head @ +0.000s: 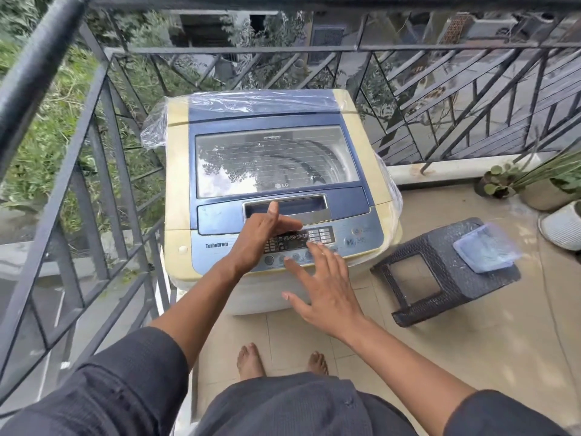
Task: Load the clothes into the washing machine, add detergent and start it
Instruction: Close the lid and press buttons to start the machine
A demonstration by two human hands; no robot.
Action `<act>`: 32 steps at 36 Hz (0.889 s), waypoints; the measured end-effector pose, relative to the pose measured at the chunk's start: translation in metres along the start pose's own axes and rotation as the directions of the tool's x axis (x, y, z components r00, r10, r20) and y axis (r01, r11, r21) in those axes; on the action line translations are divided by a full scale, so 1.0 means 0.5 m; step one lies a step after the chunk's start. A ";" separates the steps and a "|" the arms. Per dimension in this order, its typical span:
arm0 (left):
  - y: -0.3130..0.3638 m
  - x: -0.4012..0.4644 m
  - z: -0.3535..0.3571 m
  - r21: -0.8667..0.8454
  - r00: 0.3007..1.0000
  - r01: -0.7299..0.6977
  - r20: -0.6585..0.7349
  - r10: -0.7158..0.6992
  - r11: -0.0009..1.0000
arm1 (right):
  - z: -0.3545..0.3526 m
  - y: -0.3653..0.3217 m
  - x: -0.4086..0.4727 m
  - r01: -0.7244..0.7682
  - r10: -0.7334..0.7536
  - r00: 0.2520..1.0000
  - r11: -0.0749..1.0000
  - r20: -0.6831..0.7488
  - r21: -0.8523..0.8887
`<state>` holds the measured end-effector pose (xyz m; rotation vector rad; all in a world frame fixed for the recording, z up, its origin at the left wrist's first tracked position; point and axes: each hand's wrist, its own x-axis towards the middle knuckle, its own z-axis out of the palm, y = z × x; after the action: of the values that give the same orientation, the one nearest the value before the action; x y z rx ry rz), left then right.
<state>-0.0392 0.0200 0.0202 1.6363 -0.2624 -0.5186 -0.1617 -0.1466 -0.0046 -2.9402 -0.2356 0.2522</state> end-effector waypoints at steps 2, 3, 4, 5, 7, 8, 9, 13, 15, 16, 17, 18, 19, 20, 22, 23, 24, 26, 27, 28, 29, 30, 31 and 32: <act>0.000 0.001 0.000 0.002 1.000 0.001 0.000 -0.001 1.000 | 0.000 -0.013 0.000 0.009 -0.009 1.000 1.000 -0.005 -0.001; 0.001 0.002 0.000 0.000 1.000 0.000 0.003 0.000 1.000 | 0.001 -0.018 0.001 0.009 -0.009 1.000 1.000 -0.008 0.000; 0.001 0.003 0.000 0.001 1.000 -0.003 0.007 0.003 1.000 | 0.000 -0.024 0.001 0.008 -0.008 1.000 1.000 -0.009 -0.005; 0.001 0.004 0.000 0.002 1.000 -0.004 0.010 0.004 1.000 | 0.000 -0.029 0.001 0.005 -0.006 1.000 1.000 -0.007 -0.012; 0.001 0.005 -0.002 -0.006 1.000 -0.002 0.011 0.002 1.000 | -0.001 -0.034 0.002 -0.002 0.002 1.000 1.000 -0.003 -0.015; 0.001 0.005 -0.002 -0.014 1.000 0.000 0.010 0.000 1.000 | -0.002 -0.037 0.001 -0.006 0.006 1.000 1.000 -0.002 -0.015; 0.002 0.005 -0.001 -0.022 1.000 0.002 0.008 -0.002 1.000 | -0.003 -0.037 0.000 -0.009 0.009 1.000 1.000 -0.005 -0.018; 0.008 0.012 0.013 -0.021 0.999 0.013 0.042 -0.012 1.000 | -0.005 -0.036 -0.005 -0.026 0.024 0.999 0.999 -0.037 -0.042; 0.011 0.020 0.022 -0.020 0.998 0.022 0.063 -0.020 1.000 | -0.004 -0.036 -0.007 -0.038 0.035 0.998 0.998 -0.048 -0.055; 0.012 0.024 0.025 -0.020 0.997 0.021 0.071 -0.020 1.000 | -0.003 -0.036 -0.008 -0.044 0.041 0.998 0.997 -0.048 -0.061; 0.013 0.027 0.026 -0.021 0.997 0.019 0.078 -0.017 1.000 | -0.003 -0.037 -0.008 -0.051 0.047 0.998 0.996 -0.046 -0.068; 0.013 0.030 0.026 -0.023 0.996 0.017 0.086 -0.015 1.000 | -0.002 -0.038 -0.008 -0.056 0.053 0.998 0.996 -0.044 -0.075; 0.014 0.033 0.026 -0.025 0.995 0.020 0.096 -0.017 0.999 | -0.002 -0.038 -0.008 -0.060 0.056 0.997 0.995 -0.044 -0.081; 0.015 0.035 0.026 -0.026 0.994 0.024 0.106 -0.021 0.999 | -0.002 -0.039 -0.008 -0.062 0.058 0.997 0.994 -0.045 -0.086; 0.017 0.041 0.025 -0.028 0.992 0.033 0.127 -0.029 0.999 | -0.001 -0.040 -0.006 -0.063 0.059 0.997 0.993 -0.049 -0.096; 0.017 0.044 0.025 -0.029 0.990 0.037 0.135 -0.033 0.999 | 0.000 -0.041 -0.006 -0.064 0.059 0.997 0.993 -0.050 -0.100; 0.017 0.047 0.024 -0.029 0.989 0.040 0.142 -0.035 0.999 | 0.000 -0.041 -0.006 -0.063 0.059 0.997 0.993 -0.050 -0.101; 0.014 0.052 0.022 -0.024 0.988 0.042 0.151 -0.038 0.999 | 0.002 -0.039 -0.005 -0.066 0.061 0.997 0.993 -0.053 -0.096; 0.014 0.053 0.020 -0.018 0.987 0.039 0.156 -0.036 0.999 | 0.003 -0.038 -0.005 -0.067 0.062 0.997 0.993 -0.054 -0.093; 0.013 0.053 0.019 -0.009 0.986 0.035 0.161 -0.033 0.999 | 0.005 -0.038 -0.005 -0.067 0.063 0.997 0.994 -0.055 -0.090; 0.012 0.053 0.018 0.001 0.986 0.030 0.167 -0.030 1.000 | 0.006 -0.038 -0.005 -0.067 0.062 0.996 0.994 -0.058 -0.088; 0.011 0.053 0.016 0.008 0.985 0.027 0.172 -0.028 1.000 | 0.007 -0.039 -0.005 -0.068 0.063 0.996 0.994 -0.061 -0.084; 0.009 0.053 0.015 0.012 0.984 0.026 0.176 -0.028 1.000 | 0.008 -0.039 -0.005 -0.069 0.064 0.996 0.994 -0.065 -0.080; 0.008 0.054 0.015 0.013 0.983 0.026 0.180 -0.028 1.000 | 0.009 -0.040 -0.005 -0.069 0.063 0.996 0.995 -0.070 -0.078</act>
<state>-0.0189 0.0006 0.0187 1.6065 -0.3774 -0.6885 -0.1678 -0.1271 -0.0048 -3.0331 -0.1425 0.1549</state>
